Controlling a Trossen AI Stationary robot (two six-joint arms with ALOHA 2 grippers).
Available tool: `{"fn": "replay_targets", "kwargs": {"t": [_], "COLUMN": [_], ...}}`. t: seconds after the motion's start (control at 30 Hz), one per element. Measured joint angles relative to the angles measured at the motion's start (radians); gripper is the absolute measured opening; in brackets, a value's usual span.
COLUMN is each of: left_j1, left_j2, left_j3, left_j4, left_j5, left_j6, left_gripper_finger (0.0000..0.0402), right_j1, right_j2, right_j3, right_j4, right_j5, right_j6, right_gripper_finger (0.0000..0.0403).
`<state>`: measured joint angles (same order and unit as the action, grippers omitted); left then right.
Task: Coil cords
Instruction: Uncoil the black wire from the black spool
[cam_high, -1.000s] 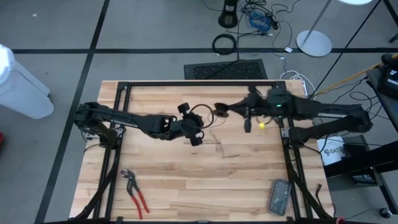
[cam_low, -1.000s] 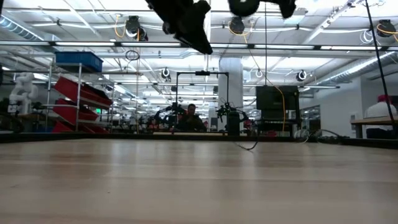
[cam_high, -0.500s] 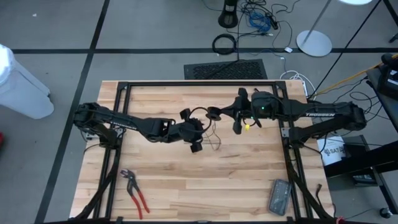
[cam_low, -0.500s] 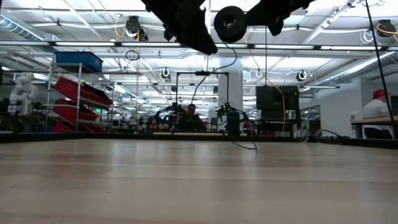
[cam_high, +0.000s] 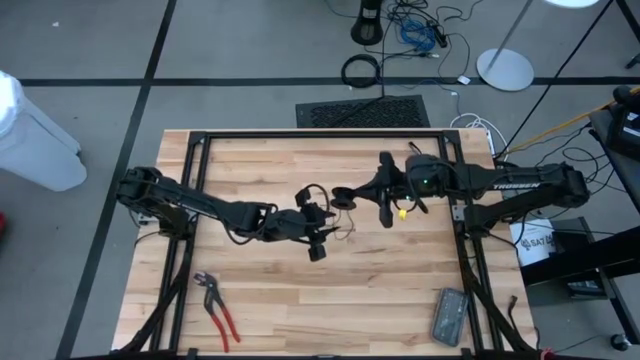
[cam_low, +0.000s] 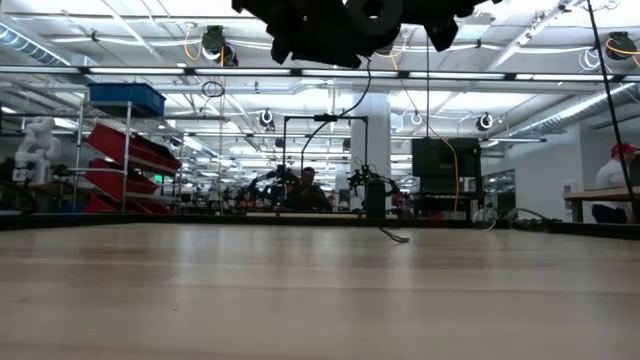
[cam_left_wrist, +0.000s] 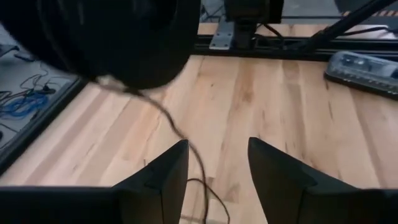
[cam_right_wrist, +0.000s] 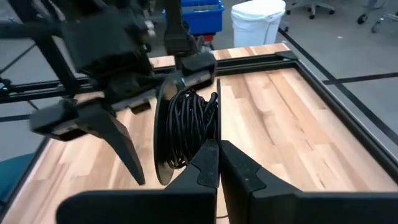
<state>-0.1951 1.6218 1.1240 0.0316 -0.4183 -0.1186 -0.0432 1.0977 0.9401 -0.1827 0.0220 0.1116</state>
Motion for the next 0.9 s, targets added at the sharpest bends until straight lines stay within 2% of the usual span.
{"fn": "replay_targets", "kwargs": {"t": [0.2, 0.43, 0.63, 0.8, 0.9], "left_j1": [-0.004, -0.009, -0.01, -0.01, -0.01], "left_j2": [0.002, 0.001, 0.021, 0.058, 0.077], "left_j3": [-0.116, -0.174, -0.186, -0.185, -0.185], "left_j4": [0.163, 0.279, 0.291, 0.299, 0.296], "left_j5": [-0.027, -0.024, 0.028, 0.141, 0.154], "left_j6": [0.026, 0.049, 0.025, 0.029, 0.05], "left_gripper_finger": [0.0174, 0.0174, 0.0174, 0.0174, 0.0174], "right_j1": [0.006, 0.006, 0.006, 0.006, 0.006], "right_j2": [0.0, 0.0, 0.0, 0.0, 0.0], "right_j3": [0.0, 0.0, 0.0, 0.0, 0.0], "right_j4": [-0.002, -0.002, -0.002, -0.001, -0.002], "right_j5": [0.004, 0.004, 0.004, 0.006, 0.006], "right_j6": [0.0, -0.016, -0.018, -0.021, -0.026], "right_gripper_finger": [0.0, 0.0, 0.0, 0.0, 0.0]}}
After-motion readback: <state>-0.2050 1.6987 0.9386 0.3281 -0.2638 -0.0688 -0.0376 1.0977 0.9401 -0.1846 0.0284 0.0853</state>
